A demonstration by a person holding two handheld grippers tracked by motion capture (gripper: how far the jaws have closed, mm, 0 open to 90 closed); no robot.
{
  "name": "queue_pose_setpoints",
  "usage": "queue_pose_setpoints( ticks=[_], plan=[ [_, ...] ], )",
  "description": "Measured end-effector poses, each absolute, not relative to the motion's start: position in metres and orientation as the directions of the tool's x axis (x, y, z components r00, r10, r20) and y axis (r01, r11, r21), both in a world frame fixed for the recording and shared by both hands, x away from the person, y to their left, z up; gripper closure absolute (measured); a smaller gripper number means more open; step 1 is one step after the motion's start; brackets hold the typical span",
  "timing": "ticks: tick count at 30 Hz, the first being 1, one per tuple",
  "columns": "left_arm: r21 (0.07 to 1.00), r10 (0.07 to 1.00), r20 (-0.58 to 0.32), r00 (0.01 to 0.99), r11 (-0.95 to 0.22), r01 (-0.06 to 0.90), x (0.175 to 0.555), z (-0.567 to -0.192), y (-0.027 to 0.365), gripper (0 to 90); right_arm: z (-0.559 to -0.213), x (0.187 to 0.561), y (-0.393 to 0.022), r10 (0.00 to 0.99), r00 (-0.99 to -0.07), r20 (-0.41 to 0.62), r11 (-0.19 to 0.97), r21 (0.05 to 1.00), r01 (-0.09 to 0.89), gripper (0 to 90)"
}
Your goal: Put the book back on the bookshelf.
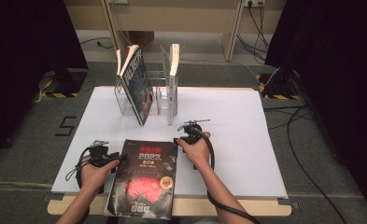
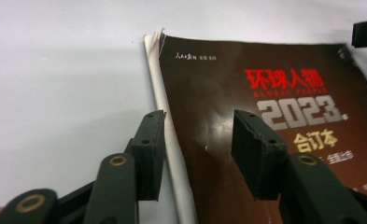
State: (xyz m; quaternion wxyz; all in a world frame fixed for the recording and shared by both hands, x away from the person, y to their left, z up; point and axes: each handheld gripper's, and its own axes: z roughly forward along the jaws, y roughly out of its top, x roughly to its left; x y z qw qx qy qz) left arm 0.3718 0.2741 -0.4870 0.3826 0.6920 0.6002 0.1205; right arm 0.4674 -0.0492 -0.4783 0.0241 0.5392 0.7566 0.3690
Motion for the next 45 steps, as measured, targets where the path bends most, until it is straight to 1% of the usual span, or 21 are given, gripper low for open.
queue_pose_setpoints(
  ticks=[3,13,19,26,35,45],
  plan=[
    [0.667,0.923,-0.297,0.246,0.016,0.745,0.371,-0.488,0.275,56.9,-0.482,0.468,-0.048,0.831,-0.419,0.366,0.147,0.583,0.799,63.7],
    [0.671,0.931,-0.266,0.249,-0.007,0.742,0.37,-0.489,0.275,64.4,-0.484,0.469,-0.044,0.822,-0.428,0.375,0.146,0.587,0.796,63.3],
    [0.667,0.945,-0.218,0.243,-0.038,0.744,0.369,-0.488,0.269,64.8,-0.484,0.466,-0.043,0.814,-0.416,0.406,0.126,0.575,0.808,63.2],
    [0.666,0.945,-0.227,0.234,-0.025,0.746,0.369,-0.488,0.27,65.9,-0.486,0.465,-0.046,0.806,-0.395,0.44,0.095,0.563,0.821,65.4],
    [0.67,0.951,-0.209,0.228,-0.031,0.742,0.368,-0.488,0.267,66.4,-0.486,0.462,-0.049,0.794,-0.349,0.498,0.044,0.525,0.85,66.8],
    [0.666,0.954,-0.199,0.225,-0.037,0.745,0.368,-0.487,0.265,66.6,-0.487,0.459,-0.055,0.775,-0.34,0.533,0.039,0.496,0.867,67.3]
  ],
)
